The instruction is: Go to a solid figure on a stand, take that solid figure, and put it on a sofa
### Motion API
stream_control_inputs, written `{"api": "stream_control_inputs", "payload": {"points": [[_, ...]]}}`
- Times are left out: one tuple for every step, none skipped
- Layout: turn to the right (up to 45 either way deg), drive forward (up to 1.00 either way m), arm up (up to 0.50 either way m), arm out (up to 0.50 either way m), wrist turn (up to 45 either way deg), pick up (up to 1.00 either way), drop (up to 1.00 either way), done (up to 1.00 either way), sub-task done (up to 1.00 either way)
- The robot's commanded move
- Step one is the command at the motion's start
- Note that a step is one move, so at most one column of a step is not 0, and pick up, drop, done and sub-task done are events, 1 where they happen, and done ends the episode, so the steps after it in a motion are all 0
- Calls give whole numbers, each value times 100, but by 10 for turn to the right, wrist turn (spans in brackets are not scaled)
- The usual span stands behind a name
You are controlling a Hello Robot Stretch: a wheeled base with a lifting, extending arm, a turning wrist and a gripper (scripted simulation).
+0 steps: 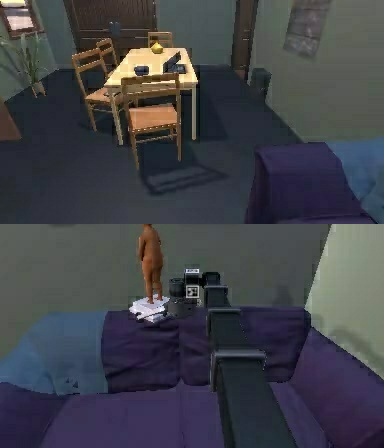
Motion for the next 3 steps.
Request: {"api": "stream_control_inputs", "payload": {"points": [[-450,0,0,0,0,0,0,0,0],[-420,0,0,0,0,0,0,0,0],[450,0,0,0,0,0,0,0,0]]}}
